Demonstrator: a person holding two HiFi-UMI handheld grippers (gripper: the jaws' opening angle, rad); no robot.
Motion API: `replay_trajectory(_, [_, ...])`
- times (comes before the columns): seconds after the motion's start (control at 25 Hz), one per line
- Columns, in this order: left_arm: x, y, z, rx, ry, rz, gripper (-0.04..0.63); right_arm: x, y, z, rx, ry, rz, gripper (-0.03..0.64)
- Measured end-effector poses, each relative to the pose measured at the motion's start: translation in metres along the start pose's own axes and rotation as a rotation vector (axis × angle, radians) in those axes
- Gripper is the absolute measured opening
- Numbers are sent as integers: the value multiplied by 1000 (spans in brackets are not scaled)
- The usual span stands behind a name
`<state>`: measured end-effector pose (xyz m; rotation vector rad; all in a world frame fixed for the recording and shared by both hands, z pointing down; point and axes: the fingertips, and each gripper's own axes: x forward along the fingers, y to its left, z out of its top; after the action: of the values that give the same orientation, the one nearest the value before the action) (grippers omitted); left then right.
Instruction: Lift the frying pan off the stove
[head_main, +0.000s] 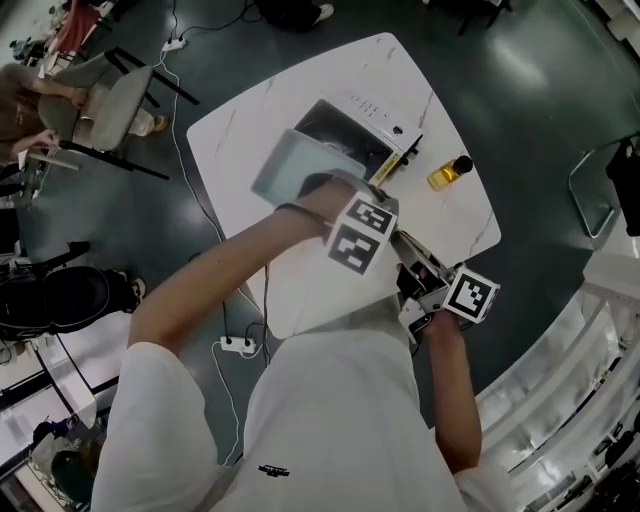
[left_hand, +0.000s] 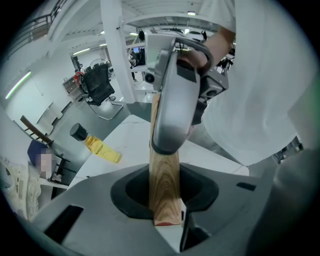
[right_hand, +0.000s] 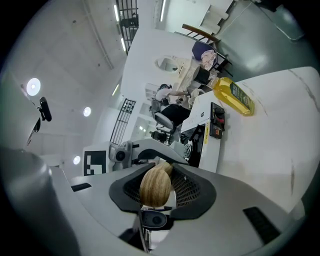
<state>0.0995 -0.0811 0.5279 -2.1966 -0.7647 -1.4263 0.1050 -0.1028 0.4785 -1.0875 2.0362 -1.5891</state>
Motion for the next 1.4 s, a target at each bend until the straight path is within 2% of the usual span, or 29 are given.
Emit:
replay_trajectory(0.4, [-18,-16,16,39,23,6,109,-19,18,-10,34,-52,44,100])
replay_trajectory(0.92, [-49,-52,33,64,63,31,109,-35,62,-35,1,-67,75,102])
replay_trajectory(1.4, [-52,-110,40,13,64,13,109,-47,81,-87,20,-25,79,104])
